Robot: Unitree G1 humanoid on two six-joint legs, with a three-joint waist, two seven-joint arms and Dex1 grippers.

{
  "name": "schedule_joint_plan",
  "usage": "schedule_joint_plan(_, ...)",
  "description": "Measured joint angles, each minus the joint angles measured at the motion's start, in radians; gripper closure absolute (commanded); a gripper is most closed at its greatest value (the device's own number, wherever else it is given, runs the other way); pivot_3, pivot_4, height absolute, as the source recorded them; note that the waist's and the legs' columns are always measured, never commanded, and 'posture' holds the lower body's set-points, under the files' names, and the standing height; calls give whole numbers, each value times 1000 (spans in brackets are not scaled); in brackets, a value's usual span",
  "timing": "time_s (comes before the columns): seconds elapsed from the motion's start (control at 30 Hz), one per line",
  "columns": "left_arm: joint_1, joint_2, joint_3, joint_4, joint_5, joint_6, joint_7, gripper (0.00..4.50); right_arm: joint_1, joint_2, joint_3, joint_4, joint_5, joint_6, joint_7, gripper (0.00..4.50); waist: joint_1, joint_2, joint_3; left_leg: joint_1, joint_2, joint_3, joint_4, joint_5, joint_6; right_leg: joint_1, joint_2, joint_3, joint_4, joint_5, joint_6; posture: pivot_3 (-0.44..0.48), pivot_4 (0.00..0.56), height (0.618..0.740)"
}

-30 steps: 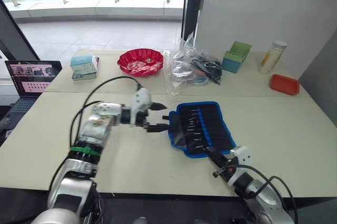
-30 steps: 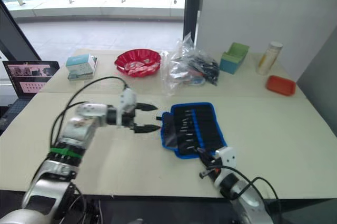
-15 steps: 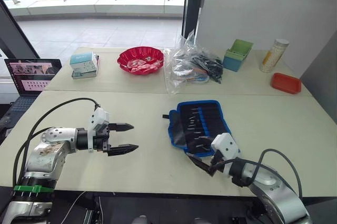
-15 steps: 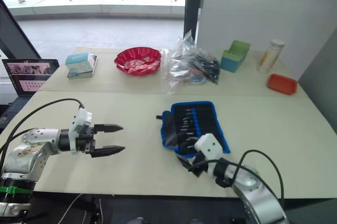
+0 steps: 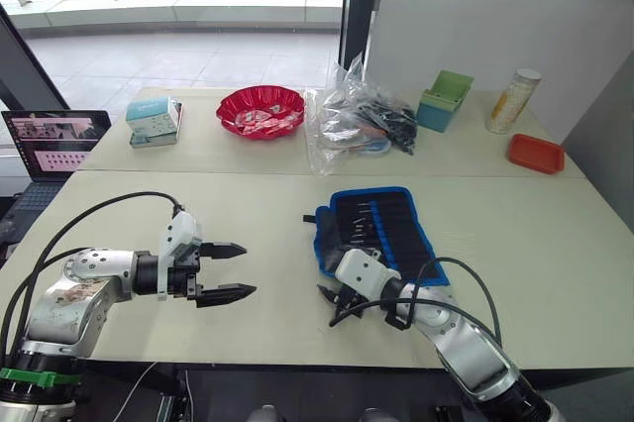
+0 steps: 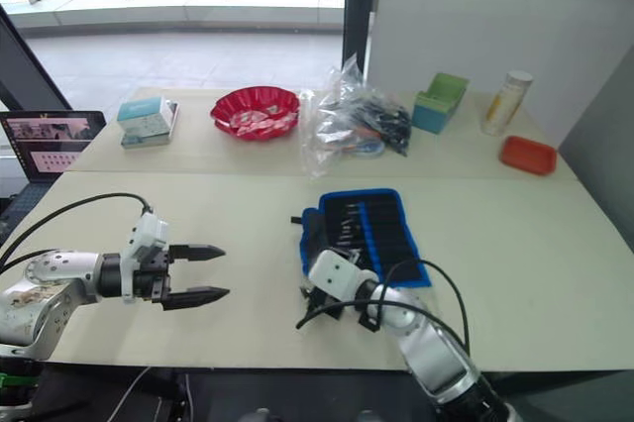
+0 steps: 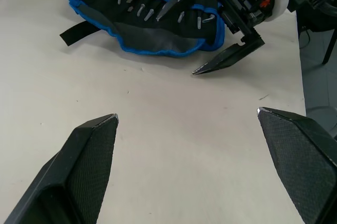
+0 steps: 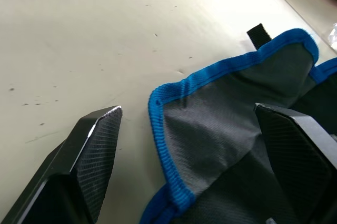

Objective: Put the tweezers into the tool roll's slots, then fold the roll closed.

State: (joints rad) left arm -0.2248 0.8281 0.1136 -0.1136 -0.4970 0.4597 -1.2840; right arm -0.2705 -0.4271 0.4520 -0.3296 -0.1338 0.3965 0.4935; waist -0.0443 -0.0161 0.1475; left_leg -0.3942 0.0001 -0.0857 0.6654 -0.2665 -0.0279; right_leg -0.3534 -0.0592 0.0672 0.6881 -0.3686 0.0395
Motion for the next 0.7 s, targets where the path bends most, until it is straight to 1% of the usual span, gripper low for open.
schedule_joint_plan(0.07,0,8,0,0,-2,1,-5,0,2,10,2,0,-5,-3,1,1075,-1,0,0,0,0,0,0,0,0,0,0,0,1,0,0,0,150,740)
schedule_joint_plan(0.23,5,43,4,-3,-15,4,-19,0,14,10,-5,0,-11,-17,7,2779,-1,0,0,0,0,0,0,0,0,-1,0,0,2,0,0,0,150,740)
schedule_joint_plan(0.4,-13,43,6,19,-15,4,1,0,13,9,-13,3,-10,-39,30,4466,-1,0,0,0,0,0,0,0,0,-1,0,0,5,0,0,0,150,740)
schedule_joint_plan(0.53,-52,43,-16,28,-13,3,3,0,2,-5,-15,12,-10,-61,65,4466,-1,0,0,0,0,0,1,0,0,-1,0,0,6,0,0,0,150,740)
schedule_joint_plan(0.7,-103,30,-90,101,31,-33,-18,0,9,-70,-23,2,0,-109,151,4466,-1,0,0,0,0,1,1,0,0,0,0,0,6,0,0,0,150,740)
